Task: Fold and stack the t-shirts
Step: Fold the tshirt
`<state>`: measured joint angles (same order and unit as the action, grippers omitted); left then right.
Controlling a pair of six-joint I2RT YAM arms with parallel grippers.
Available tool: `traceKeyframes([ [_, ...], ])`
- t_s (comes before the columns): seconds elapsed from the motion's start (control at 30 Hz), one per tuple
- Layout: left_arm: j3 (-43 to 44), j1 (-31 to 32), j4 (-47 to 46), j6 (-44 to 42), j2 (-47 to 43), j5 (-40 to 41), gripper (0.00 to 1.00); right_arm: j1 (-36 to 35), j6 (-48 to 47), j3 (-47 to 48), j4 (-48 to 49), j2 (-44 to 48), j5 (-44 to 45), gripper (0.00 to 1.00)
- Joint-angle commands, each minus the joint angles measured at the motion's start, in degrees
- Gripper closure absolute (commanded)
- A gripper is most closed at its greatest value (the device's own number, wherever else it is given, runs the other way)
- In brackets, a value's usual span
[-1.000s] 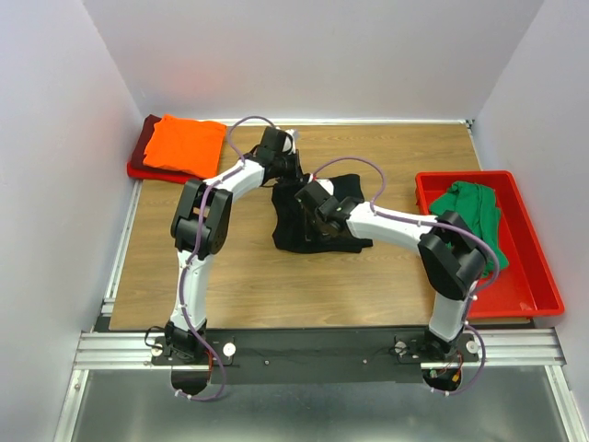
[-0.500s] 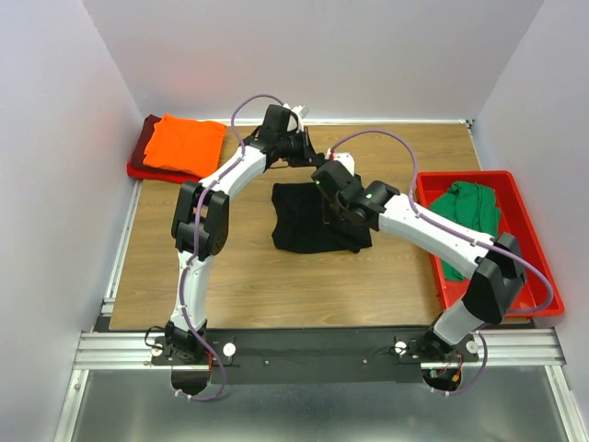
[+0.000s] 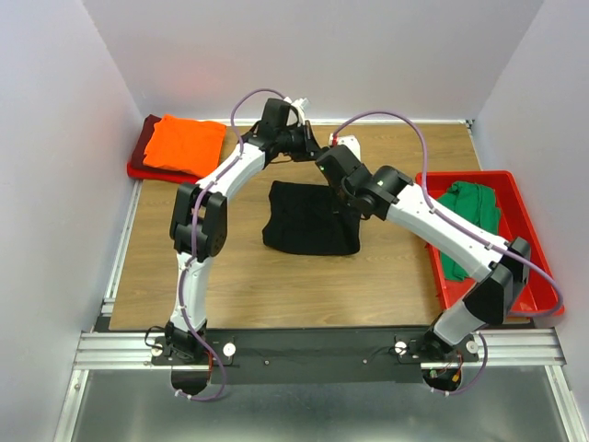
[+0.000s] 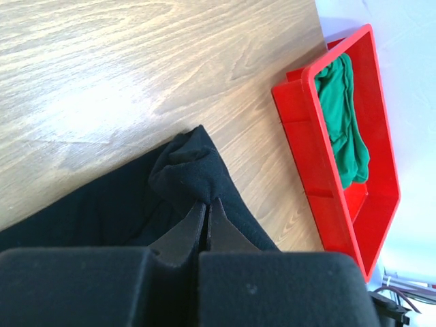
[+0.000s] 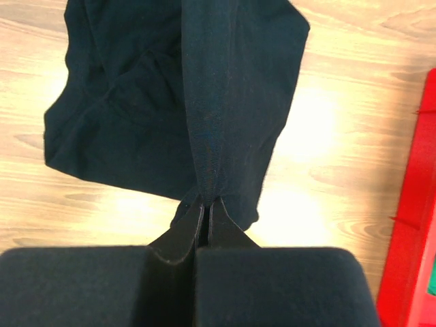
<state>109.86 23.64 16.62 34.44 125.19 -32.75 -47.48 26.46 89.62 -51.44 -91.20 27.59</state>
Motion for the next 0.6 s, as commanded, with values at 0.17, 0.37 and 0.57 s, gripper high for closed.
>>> traceKeyframes([
  [0.17,-8.2,-2.7,-7.4,0.8,-5.4,-0.3,1.0,-0.7,-2.6,4.5,-5.9,-3.1,0.1,1.0],
  [0.37,-12.7,-4.2,-9.4,0.1,-6.6,-0.6,1.0,-3.6,-2.3,7.8,-6.8,-7.1,1.5,1.0],
  [0.57,-16.8,-5.7,-11.8,-0.9,-7.9,-0.5,1.0,-6.5,-1.1,12.3,-6.8,-12.1,2.0,1.0],
])
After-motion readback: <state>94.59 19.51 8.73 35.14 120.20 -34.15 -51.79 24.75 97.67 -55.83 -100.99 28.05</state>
